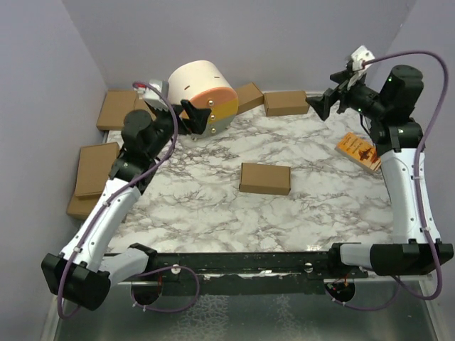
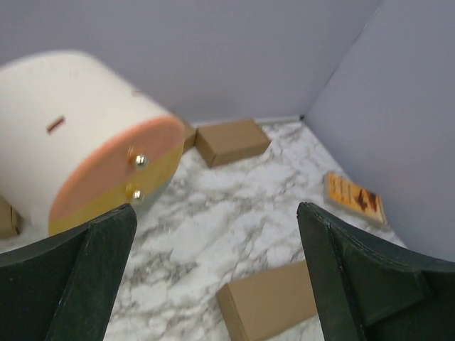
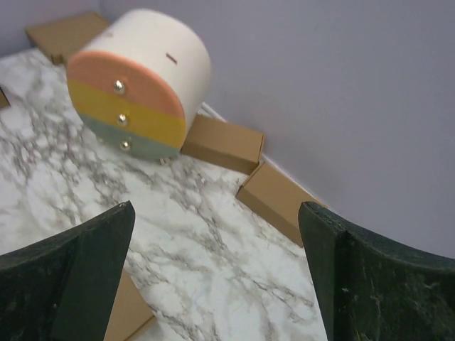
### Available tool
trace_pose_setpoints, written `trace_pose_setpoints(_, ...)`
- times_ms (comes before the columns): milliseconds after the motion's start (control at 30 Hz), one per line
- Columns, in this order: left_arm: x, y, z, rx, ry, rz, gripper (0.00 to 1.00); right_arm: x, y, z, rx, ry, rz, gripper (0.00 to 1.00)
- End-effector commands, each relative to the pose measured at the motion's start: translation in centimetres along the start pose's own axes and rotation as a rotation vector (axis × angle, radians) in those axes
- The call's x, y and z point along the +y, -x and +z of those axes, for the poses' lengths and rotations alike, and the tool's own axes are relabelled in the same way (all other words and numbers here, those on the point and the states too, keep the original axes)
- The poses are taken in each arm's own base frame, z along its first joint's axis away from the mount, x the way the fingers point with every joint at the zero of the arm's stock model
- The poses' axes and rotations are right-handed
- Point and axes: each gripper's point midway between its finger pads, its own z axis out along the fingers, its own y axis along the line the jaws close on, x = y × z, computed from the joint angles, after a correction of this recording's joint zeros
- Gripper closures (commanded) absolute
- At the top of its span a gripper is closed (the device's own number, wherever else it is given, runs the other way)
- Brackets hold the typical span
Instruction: Fold the paper box
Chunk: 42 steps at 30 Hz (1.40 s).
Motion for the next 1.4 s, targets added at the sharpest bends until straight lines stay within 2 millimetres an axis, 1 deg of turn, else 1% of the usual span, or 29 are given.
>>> trace_pose_setpoints(0, -3.3, 6.6, -1.2, -0.023, -0.069, 0.097, 0.01, 0.4, 6.6, -2.9, -0.109, -0.062, 0.171, 0.0)
trace_pose_setpoints(100, -4.8, 9.9, -1.8, -0.03, -0.078, 0.136, 0.01, -0.2, 9.6, -3.9, -0.138, -0.082, 0.162, 0.0)
trace_pose_setpoints(167, -5.5, 11.5, -2.4, -0.045, -0.084, 0.148, 0.01, -0.5, 11.2, -4.6, -0.164, -0.112, 0.171, 0.0)
trace_pose_setpoints(233, -6.0, 12.7, -3.0, -0.06, -0.088, 0.151, 0.01, -1.5, 12.5, -5.5, -0.187, -0.189, 0.236, 0.0)
trace_pose_setpoints(267, -6.3, 13.2, -3.2, -0.065, -0.092, 0.153, 0.01, -1.9, 12.9, -5.9, -0.196, -0.226, 0.272, 0.0)
trace_pose_setpoints(333, -6.7, 13.9, -3.6, -0.073, -0.099, 0.156, 0.01, -2.3, 13.7, -6.8, -0.203, -0.268, 0.281, 0.0)
trace_pose_setpoints(467, -7.4, 15.0, -4.1, -0.095, -0.115, 0.161, 0.01, -1.9, 14.4, -7.9, -0.197, -0.278, 0.248, 0.0)
trace_pose_setpoints(600, -7.8, 15.2, -4.2, -0.097, -0.129, 0.158, 0.01, -1.2, 14.5, -8.4, -0.191, -0.26, 0.214, 0.0)
trace_pose_setpoints(733, -7.7, 14.8, -4.1, -0.089, -0.135, 0.156, 0.01, -0.5, 14.1, -8.3, -0.183, -0.223, 0.207, 0.0)
trace_pose_setpoints(767, -7.7, 14.6, -4.1, -0.085, -0.14, 0.156, 0.01, 0.0, 14.1, -8.2, -0.182, -0.199, 0.196, 0.0)
trace_pose_setpoints(833, -7.8, 14.4, -4.1, -0.08, -0.143, 0.157, 0.01, 0.2, 14.2, -8.2, -0.185, -0.185, 0.192, 0.0)
trace_pose_setpoints(1033, -7.8, 14.4, -4.2, -0.08, -0.147, 0.163, 0.01, -0.2, 14.3, -8.5, -0.19, -0.209, 0.194, 0.0)
trace_pose_setpoints(1200, -7.5, 13.8, -4.0, -0.068, -0.145, 0.164, 0.01, -0.3, 14.0, -8.5, -0.186, -0.214, 0.198, 0.0)
trace_pose_setpoints(1367, -7.1, 13.1, -3.8, -0.055, -0.134, 0.176, 0.01, -0.6, 14.2, -8.6, -0.193, -0.23, 0.207, 0.0)
